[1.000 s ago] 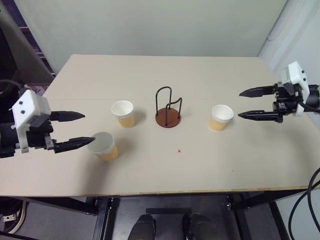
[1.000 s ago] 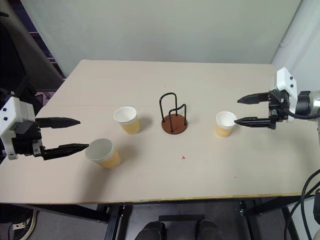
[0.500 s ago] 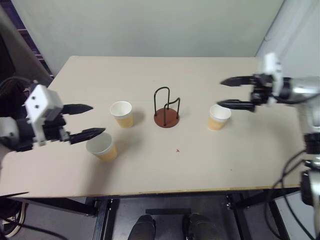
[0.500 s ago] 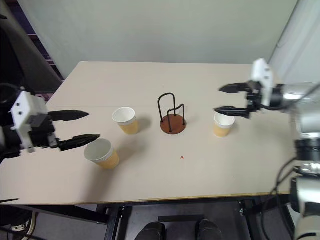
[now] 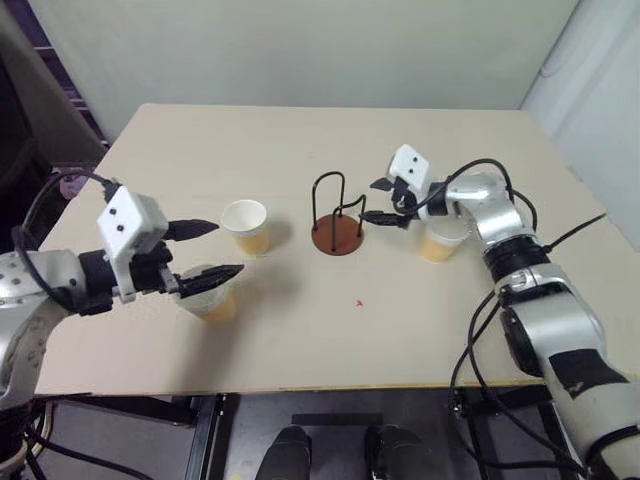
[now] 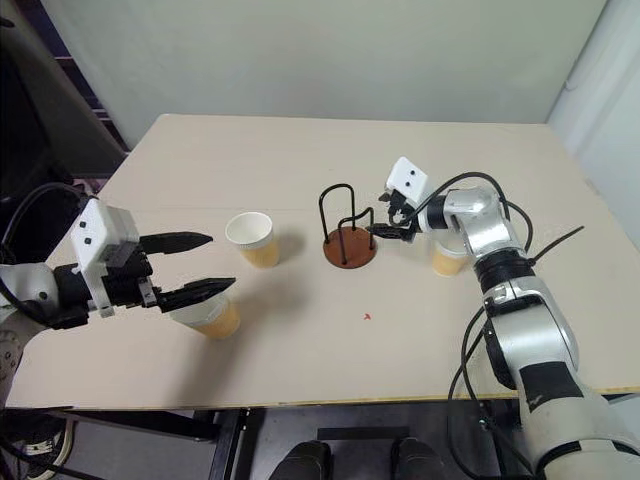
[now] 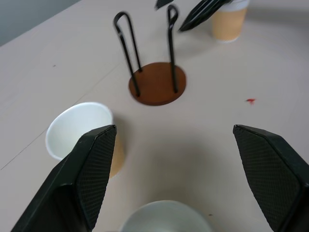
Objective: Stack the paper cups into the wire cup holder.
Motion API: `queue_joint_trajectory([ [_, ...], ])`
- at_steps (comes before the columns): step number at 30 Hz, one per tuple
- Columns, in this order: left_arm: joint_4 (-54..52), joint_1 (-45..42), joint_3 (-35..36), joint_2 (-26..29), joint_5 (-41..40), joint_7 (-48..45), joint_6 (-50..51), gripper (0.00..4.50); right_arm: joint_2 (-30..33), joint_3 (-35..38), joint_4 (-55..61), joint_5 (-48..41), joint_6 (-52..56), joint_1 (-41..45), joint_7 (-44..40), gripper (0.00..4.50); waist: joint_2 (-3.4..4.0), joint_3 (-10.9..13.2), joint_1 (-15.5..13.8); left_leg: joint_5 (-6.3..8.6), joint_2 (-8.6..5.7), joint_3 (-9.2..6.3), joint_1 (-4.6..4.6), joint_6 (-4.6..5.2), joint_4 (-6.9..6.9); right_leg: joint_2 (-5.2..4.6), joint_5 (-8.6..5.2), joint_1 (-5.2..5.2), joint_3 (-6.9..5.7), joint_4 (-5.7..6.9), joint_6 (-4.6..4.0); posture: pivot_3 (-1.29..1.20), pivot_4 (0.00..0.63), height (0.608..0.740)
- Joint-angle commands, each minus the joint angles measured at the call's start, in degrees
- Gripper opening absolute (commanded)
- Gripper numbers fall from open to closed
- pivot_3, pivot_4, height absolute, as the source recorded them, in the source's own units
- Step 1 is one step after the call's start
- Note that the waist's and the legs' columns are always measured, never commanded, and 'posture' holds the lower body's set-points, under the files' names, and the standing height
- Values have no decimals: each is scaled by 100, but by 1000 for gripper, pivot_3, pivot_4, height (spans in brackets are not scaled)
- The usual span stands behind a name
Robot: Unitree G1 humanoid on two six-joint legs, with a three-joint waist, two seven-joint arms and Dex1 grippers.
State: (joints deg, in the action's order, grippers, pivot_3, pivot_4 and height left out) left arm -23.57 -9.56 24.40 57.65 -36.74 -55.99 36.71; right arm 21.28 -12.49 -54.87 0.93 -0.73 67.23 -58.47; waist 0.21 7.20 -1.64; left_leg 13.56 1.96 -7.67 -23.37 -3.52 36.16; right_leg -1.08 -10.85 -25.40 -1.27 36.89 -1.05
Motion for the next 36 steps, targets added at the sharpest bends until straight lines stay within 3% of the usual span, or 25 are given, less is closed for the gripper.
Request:
queue_joint_trajectory([
  [1,-272,-5,291,101,-177,77,111,4131,-101,170,-312,26,-292,279,121,3701,2,1,-3,0,0,0,1,0,1,0,0,0,0,-2,0,0,150,740],
  [2,-283,0,295,103,-182,95,131,4131,-125,193,-409,38,-338,313,140,3701,3,2,-8,-1,0,0,4,-1,1,0,0,0,0,-1,-1,0,150,740],
  [13,-371,109,376,142,-195,207,190,4173,-263,345,-520,-23,-490,311,40,21,4,2,4,-14,5,-1,19,-21,-1,0,0,2,0,17,-4,0,150,740],
  [19,-314,4,261,202,-206,88,132,4173,-105,381,121,-152,-145,51,-496,21,3,2,-1,-11,5,0,17,-22,-1,0,-1,3,0,13,-5,0,150,740],
  [27,-312,87,230,483,-279,-436,90,4173,1191,417,4305,-965,2245,-1597,-1736,21,3,2,-39,-22,4,7,-2,-47,3,0,-1,3,-9,2,-5,0,150,740],
  [31,-250,23,-36,431,-219,-498,29,4173,1621,445,5731,-1428,3236,-2481,-1706,21,-1,0,19,-33,6,14,12,-66,2,0,-2,9,-6,0,-4,0,150,740],
  [36,-172,-210,-391,416,-206,-559,-20,4173,1535,338,6357,-1559,3789,-3109,-1163,21,-1,0,52,-30,11,11,52,-22,-2,4,-4,44,-6,4,-11,0,150,740],
])
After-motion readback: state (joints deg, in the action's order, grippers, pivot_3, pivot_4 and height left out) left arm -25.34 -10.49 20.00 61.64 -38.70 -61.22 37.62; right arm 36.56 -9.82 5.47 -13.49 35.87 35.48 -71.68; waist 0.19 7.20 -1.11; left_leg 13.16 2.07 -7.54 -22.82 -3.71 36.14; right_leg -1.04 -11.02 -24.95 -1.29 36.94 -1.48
